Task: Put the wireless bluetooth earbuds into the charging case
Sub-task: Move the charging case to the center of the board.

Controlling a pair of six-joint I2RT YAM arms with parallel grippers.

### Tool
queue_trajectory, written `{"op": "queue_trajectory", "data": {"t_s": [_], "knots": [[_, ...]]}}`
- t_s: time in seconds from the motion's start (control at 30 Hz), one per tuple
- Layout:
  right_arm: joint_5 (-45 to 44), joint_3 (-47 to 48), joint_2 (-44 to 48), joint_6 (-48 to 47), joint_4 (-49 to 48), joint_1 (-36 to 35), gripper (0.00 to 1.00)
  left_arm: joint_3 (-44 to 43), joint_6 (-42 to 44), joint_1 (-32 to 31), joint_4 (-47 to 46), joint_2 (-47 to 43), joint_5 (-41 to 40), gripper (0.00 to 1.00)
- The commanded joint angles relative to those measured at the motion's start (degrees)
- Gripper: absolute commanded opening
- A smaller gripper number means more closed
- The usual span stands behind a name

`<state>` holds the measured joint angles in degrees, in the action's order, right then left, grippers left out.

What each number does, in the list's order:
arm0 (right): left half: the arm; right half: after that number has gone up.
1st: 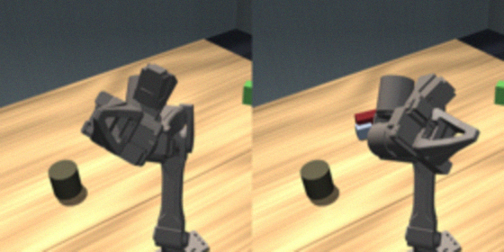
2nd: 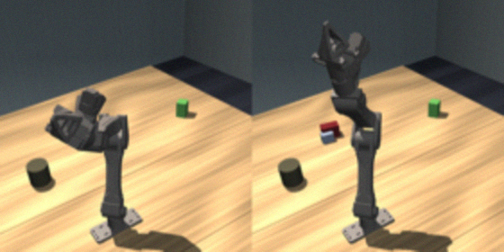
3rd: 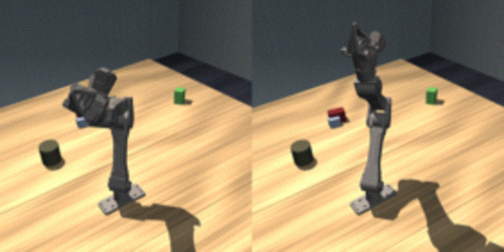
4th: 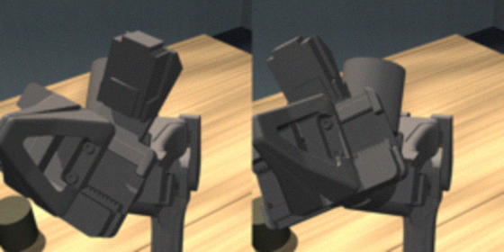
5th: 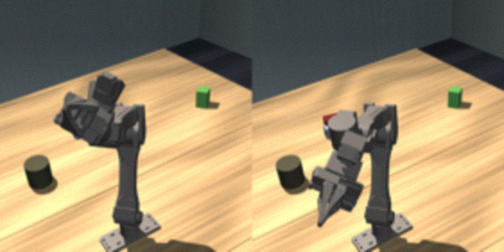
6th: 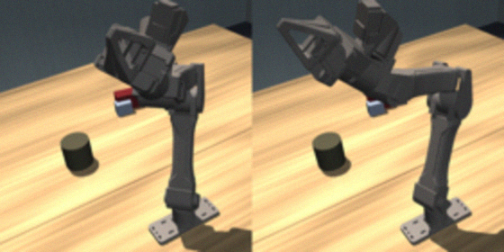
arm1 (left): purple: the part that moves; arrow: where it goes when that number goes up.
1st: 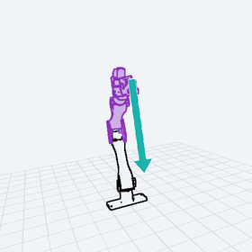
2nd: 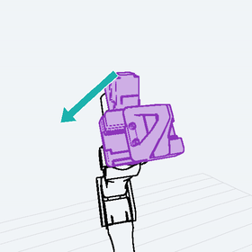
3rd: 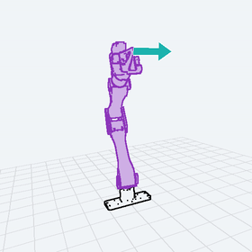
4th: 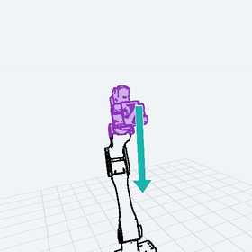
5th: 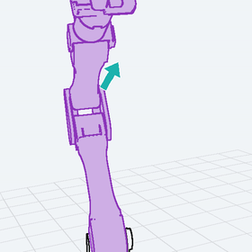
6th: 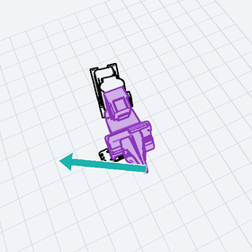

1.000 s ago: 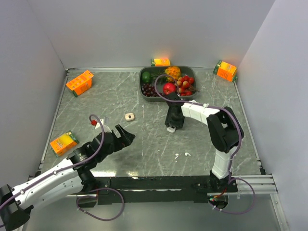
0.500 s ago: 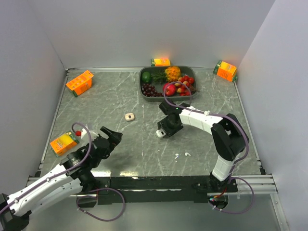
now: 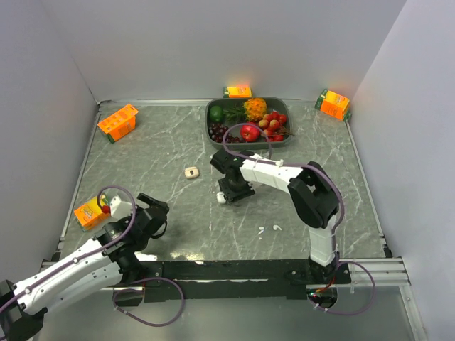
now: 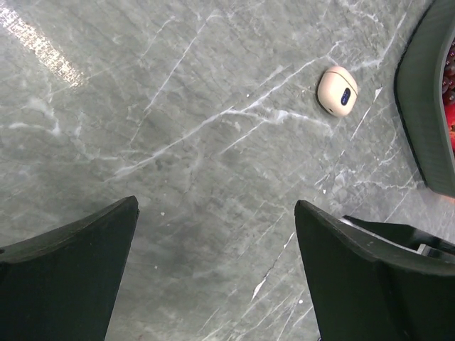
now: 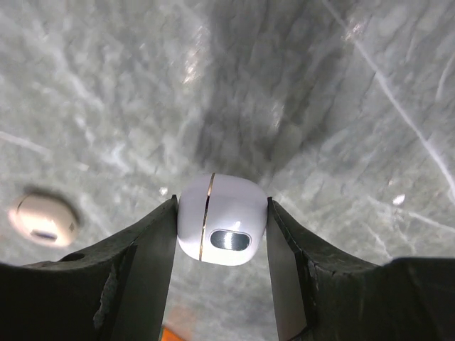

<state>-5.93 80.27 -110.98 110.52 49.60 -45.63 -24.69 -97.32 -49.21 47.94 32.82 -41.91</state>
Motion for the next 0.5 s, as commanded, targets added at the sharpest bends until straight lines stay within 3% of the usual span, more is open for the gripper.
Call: {"op": "queue_trajectory", "data": {"t_s": [0.0, 0.03, 0.47], "knots": [[-1.8, -0.28, -2.58, 3.3, 4.54, -0.25, 0.22, -1.94, -0.69, -0.18, 0.4, -1.17, -2.12, 0.96], [-1.8, -0.64, -2.75, 2.95, 4.45, -0.25, 0.28, -1.86, -0.42, -0.18, 0.14, -1.44, -2.12, 0.96], [-6.45, 1.29, -0.57, -7.76, 7.34, -2.09, 0.65, -1.94, 6.95, -0.18, -3.46, -1.53, -1.95, 0.97]]}}
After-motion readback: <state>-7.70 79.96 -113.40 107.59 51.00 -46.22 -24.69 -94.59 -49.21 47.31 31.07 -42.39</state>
